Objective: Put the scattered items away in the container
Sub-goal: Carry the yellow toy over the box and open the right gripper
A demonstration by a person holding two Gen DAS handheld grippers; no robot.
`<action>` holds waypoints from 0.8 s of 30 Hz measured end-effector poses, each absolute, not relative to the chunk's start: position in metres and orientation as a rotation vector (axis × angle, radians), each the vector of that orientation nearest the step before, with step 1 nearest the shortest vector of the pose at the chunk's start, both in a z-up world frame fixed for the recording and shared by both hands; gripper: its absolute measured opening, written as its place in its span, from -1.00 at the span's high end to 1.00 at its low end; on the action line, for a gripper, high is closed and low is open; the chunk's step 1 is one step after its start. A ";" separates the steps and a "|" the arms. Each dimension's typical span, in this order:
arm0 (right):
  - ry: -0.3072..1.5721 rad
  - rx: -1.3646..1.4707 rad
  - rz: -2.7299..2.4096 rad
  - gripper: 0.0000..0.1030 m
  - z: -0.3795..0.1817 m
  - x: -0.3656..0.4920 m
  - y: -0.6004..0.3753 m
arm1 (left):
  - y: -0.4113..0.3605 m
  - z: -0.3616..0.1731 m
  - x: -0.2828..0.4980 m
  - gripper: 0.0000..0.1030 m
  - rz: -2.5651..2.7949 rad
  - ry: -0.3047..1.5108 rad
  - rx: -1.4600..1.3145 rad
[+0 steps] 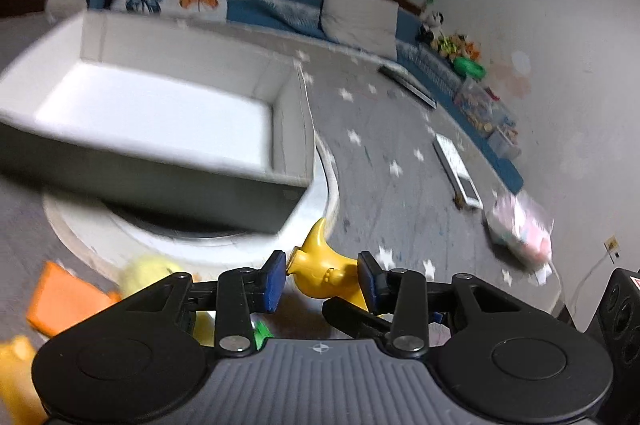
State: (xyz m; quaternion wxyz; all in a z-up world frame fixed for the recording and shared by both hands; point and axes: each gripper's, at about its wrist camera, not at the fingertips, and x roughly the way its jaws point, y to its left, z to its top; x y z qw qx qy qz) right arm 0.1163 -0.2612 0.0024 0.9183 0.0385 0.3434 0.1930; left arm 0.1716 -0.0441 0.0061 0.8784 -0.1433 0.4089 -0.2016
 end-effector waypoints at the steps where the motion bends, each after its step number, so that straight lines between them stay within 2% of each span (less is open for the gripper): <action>1: 0.689 0.075 0.406 0.31 0.008 0.119 -0.258 | -0.041 0.010 0.175 0.19 -0.411 0.840 -0.300; 3: 0.658 0.069 0.421 0.31 0.018 0.125 -0.252 | -0.036 0.018 0.181 0.21 -0.391 0.813 -0.302; 5: 0.631 0.063 0.434 0.31 0.027 0.133 -0.245 | -0.031 0.027 0.188 0.33 -0.371 0.787 -0.305; 10: 0.594 0.036 0.460 0.32 0.041 0.163 -0.226 | -0.018 0.046 0.204 0.35 -0.323 0.724 -0.310; 24: 0.714 0.024 0.466 0.32 0.018 0.244 -0.203 | 0.010 0.008 0.276 0.34 -0.277 0.842 -0.448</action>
